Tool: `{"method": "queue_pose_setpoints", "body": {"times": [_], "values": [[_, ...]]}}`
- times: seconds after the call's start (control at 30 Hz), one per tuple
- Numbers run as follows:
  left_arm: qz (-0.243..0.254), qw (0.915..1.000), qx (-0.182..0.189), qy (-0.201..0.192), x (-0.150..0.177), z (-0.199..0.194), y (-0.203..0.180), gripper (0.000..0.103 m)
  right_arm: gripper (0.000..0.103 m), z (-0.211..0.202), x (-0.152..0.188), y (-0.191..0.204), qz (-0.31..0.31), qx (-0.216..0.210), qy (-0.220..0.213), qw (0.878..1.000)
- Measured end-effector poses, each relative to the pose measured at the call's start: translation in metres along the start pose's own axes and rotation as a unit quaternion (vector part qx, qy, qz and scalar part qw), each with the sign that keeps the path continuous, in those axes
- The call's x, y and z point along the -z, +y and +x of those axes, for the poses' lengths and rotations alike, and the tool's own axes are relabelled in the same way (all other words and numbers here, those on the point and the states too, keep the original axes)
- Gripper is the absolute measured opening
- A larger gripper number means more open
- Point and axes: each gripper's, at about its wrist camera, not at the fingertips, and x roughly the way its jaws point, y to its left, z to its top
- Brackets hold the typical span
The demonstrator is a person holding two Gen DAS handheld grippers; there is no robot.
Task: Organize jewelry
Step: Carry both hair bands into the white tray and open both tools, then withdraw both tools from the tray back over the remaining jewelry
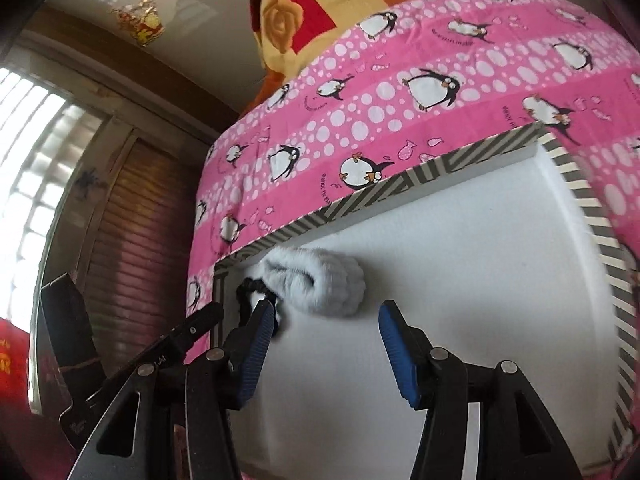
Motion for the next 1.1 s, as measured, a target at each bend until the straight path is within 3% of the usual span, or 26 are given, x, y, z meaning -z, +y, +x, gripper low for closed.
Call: {"method": "queue_pose_setpoints", "body": {"times": [0.4,0.5,1.1], "values": [[0.018,0.9984,-0.032,-0.043,0.057,-0.065,-0.020,0.045,0.053,-0.069,0.058,0.011,-0.090,0.040,-0.038,0.994],[0.019,0.9980,-0.034,-0.050,0.074,-0.078,-0.027,0.045,0.061,-0.082,0.074,0.009,-0.104,0.046,-0.046,0.992],[0.021,0.9987,-0.023,-0.040,0.160,-0.117,-0.058,0.045,0.061,-0.139,0.149,-0.006,-0.153,0.074,-0.060,0.984]]}}
